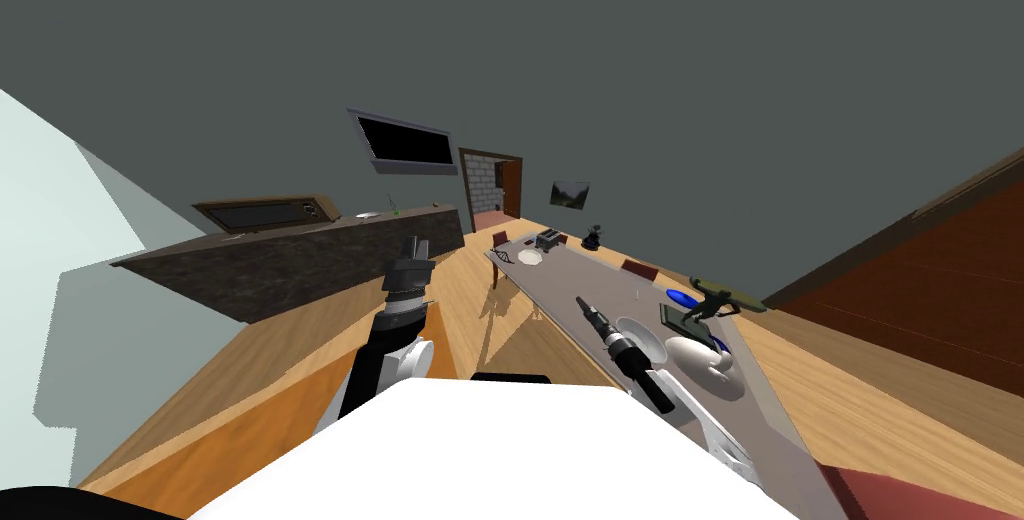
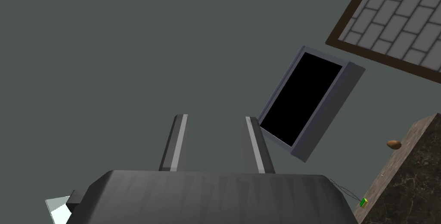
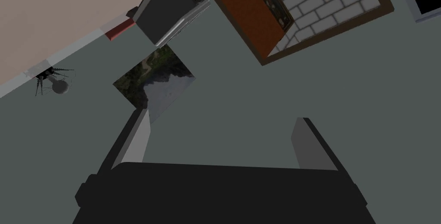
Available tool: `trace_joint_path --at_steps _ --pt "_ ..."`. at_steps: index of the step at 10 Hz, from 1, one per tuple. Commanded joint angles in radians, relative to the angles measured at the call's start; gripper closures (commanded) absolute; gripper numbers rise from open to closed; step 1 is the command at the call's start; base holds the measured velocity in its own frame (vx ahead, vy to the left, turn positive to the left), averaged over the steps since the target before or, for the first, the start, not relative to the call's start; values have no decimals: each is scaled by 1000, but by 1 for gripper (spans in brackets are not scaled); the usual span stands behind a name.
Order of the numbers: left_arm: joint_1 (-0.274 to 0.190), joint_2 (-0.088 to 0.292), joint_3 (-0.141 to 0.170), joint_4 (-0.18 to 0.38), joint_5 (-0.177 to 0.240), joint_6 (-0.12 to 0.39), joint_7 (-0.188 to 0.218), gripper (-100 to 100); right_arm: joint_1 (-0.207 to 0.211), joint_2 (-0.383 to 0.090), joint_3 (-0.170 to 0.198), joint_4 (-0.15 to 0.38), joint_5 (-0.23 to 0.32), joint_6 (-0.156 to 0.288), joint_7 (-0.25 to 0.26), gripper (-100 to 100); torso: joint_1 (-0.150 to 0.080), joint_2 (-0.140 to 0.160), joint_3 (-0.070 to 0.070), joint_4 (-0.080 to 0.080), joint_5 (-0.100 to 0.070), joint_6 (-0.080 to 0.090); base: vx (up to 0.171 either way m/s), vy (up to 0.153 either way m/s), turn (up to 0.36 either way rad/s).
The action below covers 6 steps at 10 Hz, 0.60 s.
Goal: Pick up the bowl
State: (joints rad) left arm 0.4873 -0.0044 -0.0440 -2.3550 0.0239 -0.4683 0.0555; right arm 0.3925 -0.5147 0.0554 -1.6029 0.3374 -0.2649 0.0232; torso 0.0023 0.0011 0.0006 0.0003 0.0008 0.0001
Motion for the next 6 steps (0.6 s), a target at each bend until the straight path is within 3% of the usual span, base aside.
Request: trace_joint_path --at_steps 1,6 --pt "0 0 0 0 0 0 0 0 -15 -15 4 50 13 -4 5 -100 0 0 0 0 0 0 -1 35 62" --pt "0 0 0 0 0 0 0 0 -43 -70 36 215 72 13 26 -100 -1 -1 0 0 0 0 8 26 95"
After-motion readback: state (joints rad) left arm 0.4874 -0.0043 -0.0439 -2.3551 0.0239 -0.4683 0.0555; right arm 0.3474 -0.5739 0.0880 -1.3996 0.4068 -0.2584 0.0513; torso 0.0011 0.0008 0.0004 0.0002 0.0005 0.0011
